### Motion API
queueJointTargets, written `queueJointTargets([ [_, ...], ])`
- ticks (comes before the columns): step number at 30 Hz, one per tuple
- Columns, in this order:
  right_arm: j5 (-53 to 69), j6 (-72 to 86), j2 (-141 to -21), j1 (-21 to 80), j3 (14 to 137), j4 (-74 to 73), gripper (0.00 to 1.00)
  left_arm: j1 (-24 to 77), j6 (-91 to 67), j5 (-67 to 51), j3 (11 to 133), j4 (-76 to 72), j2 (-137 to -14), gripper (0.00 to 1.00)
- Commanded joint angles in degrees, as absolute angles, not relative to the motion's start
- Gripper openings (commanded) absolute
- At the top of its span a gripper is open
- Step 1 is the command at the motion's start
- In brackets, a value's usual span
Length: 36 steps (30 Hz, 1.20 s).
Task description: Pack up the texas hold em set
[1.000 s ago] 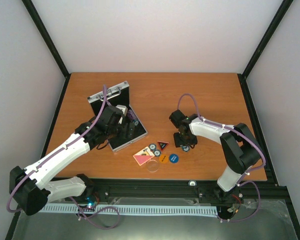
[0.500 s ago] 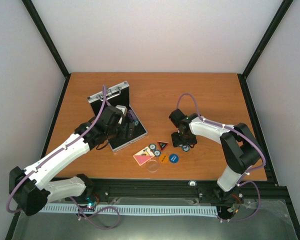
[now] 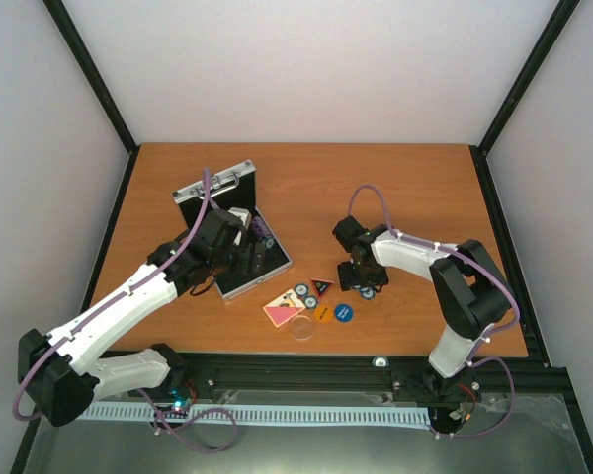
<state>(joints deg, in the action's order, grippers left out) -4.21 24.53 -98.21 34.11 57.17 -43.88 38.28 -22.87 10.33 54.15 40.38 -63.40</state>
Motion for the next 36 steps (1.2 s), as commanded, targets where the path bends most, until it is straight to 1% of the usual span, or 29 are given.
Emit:
queueJointTargets([
  [1,-6.0,25.2,-97.8,33.9,56.0,-43.2,0.73,38.4,-23.2,11.0,55.0,40.4,-63.1,1.00],
  [8,-6.7,26.2,-97.5,33.9,54.2,-43.0,0.70,38.4,-23.4,11.2,54.7,40.6,-63.0,1.00],
  [18,-7.8,27.5,-95.4,33.8,51.1,-43.1,0.68,38.4,-24.0,11.0,53.9,40.1,-62.9,1.00],
  [19,-7.9,27.5,-95.5,33.8,50.9,-42.9,0.67,38.4,-24.0,11.0,53.9,40.1,-62.8,1.00],
  [21,-8.1,27.5,-96.0,33.8,51.1,-42.5,0.57,38.4,-24.0,11.0,54.0,40.1,-62.9,1.00],
  [22,-8.1,27.4,-96.4,33.8,51.1,-42.3,0.55,38.4,-24.0,11.0,54.0,40.2,-63.0,1.00],
  [31,-7.8,26.5,-98.1,33.8,52.2,-41.3,0.54,38.4,-23.9,11.2,54.3,40.4,-63.4,1.00],
  [33,-8.1,26.2,-98.4,33.7,52.7,-41.5,0.46,38.4,-23.8,11.2,54.5,40.4,-63.5,1.00],
  [34,-8.2,26.1,-98.6,33.6,52.9,-41.6,0.44,38.4,-23.8,11.2,54.5,40.3,-63.4,1.00],
  [36,-8.4,25.9,-98.6,33.6,53.2,-41.6,0.44,38.4,-23.7,11.2,54.5,40.3,-63.2,1.00],
])
